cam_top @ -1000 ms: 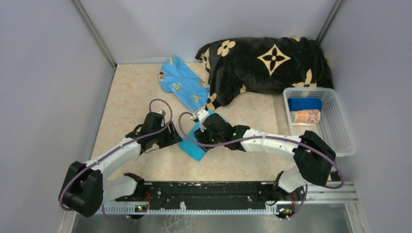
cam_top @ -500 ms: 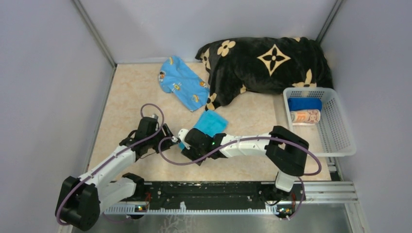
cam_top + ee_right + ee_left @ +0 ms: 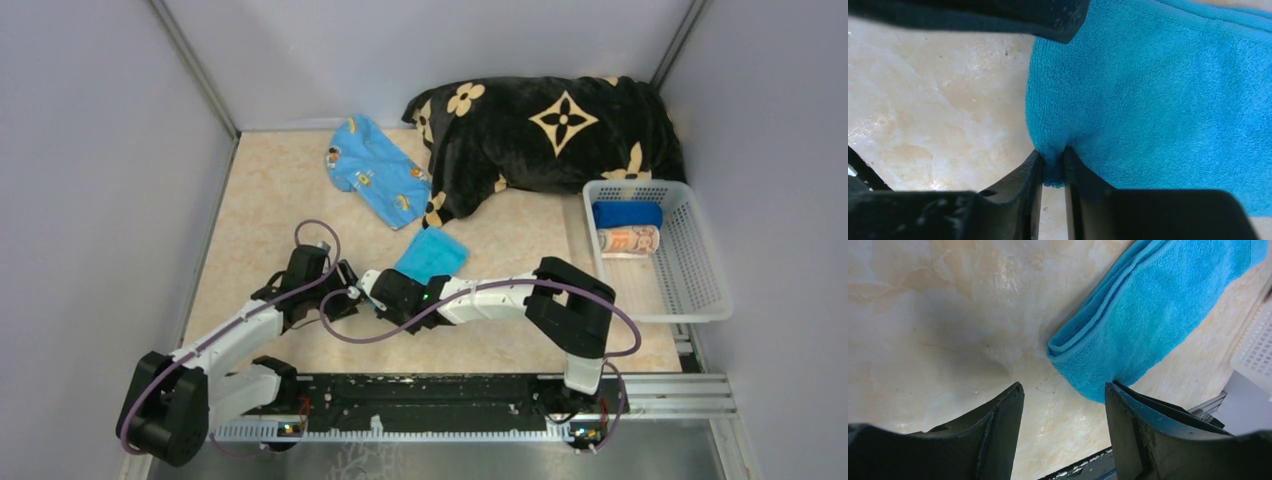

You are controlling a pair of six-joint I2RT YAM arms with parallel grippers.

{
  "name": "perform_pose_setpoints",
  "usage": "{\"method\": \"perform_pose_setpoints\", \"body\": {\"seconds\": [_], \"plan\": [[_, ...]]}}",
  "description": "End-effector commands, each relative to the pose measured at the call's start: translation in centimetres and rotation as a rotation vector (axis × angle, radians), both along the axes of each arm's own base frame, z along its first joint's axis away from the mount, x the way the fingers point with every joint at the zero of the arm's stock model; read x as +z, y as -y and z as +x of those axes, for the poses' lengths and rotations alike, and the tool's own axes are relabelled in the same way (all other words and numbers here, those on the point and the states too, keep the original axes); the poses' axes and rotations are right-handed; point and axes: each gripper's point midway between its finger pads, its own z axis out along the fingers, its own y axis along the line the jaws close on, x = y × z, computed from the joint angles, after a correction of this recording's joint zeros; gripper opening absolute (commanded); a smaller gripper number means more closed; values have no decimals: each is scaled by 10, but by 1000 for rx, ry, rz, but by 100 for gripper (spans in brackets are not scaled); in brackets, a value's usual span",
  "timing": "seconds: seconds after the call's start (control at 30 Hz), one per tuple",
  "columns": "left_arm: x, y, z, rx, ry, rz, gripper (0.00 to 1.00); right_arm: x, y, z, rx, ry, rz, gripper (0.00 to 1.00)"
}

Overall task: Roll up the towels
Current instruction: Roll the towel at the center of the board.

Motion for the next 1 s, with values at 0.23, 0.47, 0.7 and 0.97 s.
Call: {"method": "perform_pose_setpoints", "body": {"seconds": [0.23,0.47,0.7,0.97], "plan": [[5,14,-4,24,-37,-111,67,30,-28,-30,14,-383,383,0],[5,17,-4,61,-80,-131,66,43,-31,-26,-30,-515,532,0],[14,9,-3,107,-63,-104,67,57,-24,-18,-117,-676,714,0],[21,20,-3,81,-63,-140,67,46,-14,-16,-164,-708,723,0]]}}
